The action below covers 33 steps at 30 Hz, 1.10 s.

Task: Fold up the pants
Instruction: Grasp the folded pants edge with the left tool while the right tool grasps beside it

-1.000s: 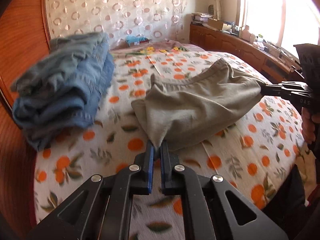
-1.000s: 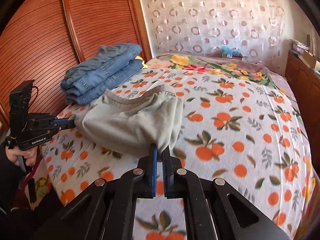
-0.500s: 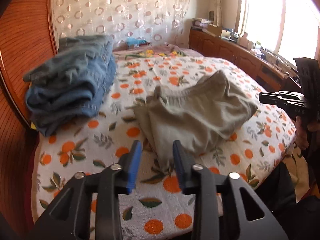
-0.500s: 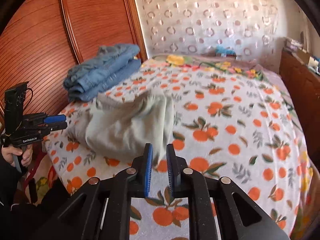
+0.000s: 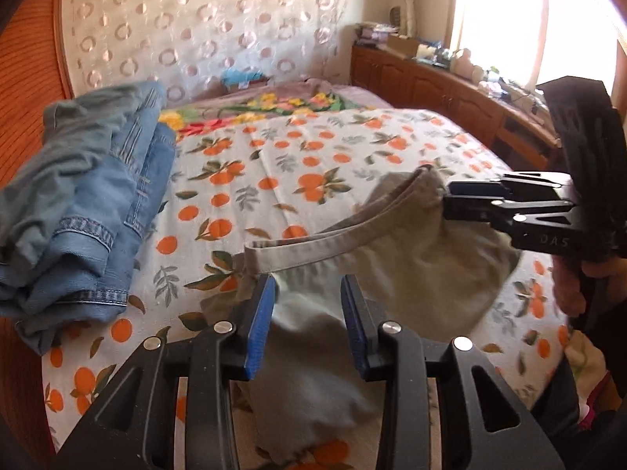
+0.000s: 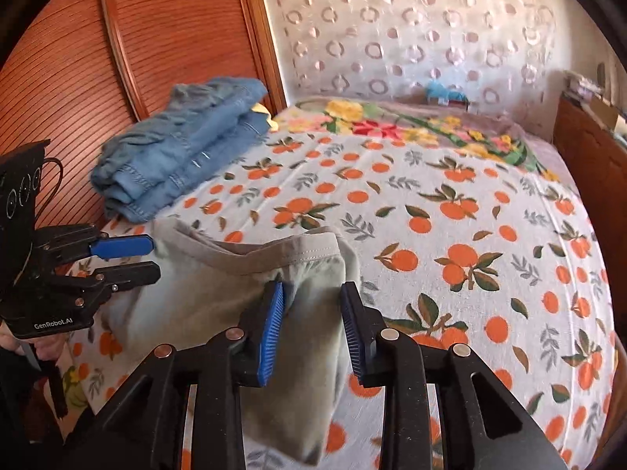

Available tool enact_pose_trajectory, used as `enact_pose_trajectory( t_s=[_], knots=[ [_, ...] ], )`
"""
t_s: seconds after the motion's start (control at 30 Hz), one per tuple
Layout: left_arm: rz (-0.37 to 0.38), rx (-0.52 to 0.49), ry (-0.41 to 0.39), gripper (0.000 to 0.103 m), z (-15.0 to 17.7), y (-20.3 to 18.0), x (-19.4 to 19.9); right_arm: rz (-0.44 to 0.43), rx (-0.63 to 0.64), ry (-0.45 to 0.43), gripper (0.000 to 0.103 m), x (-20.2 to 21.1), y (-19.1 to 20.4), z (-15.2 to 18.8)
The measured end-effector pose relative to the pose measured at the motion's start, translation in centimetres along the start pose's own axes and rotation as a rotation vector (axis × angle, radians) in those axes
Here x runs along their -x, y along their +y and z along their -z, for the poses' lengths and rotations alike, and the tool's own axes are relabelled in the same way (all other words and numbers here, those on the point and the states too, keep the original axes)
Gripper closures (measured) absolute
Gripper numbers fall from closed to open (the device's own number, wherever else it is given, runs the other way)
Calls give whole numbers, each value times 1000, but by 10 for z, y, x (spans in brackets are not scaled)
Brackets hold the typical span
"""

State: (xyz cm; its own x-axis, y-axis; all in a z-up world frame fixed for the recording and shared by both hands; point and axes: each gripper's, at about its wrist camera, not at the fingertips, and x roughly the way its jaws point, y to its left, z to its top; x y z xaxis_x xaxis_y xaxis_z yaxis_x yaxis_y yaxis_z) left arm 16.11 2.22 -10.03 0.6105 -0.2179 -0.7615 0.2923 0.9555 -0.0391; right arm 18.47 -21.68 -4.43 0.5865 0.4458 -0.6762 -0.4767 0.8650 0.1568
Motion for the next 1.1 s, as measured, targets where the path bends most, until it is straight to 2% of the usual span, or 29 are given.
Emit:
enact_pose_trajectory(
  t_s=[0.17,0.23,0.4,0.5,0.73,0.93,1.0,1.03,1.07,1.1],
  knots=[
    [-64,21,53,67,11,17,-22,68,3,47,69,-21,-1,-10],
    [-44,48,41,67,14,23,-19,56,-5,47,68,-24,2,-12],
    [-48,54,37,66,20,27,-13,30,-16,41,64,-27,-1,-11],
    [-56,71,40,59,24,32,-10,-7,-43,48,63,-31,-10,-9],
    [-27,122,37,55,30,46,-8,-40,-36,40,62,-31,-12,-5],
    [-22,110,36,55,25,42,-13,-73,-44,56,62,-40,-14,-3],
    [-22,101,34,56,24,40,-14,-76,-50,57,62,-41,-15,-3],
    [-15,99,32,60,24,40,-14,-75,-50,57,62,-41,-15,-4],
    [-1,101,31,68,24,40,-14,-75,-50,56,62,-42,-15,-4],
    [16,106,31,71,24,40,-14,-77,-52,56,62,-42,-16,-4]
  ],
)
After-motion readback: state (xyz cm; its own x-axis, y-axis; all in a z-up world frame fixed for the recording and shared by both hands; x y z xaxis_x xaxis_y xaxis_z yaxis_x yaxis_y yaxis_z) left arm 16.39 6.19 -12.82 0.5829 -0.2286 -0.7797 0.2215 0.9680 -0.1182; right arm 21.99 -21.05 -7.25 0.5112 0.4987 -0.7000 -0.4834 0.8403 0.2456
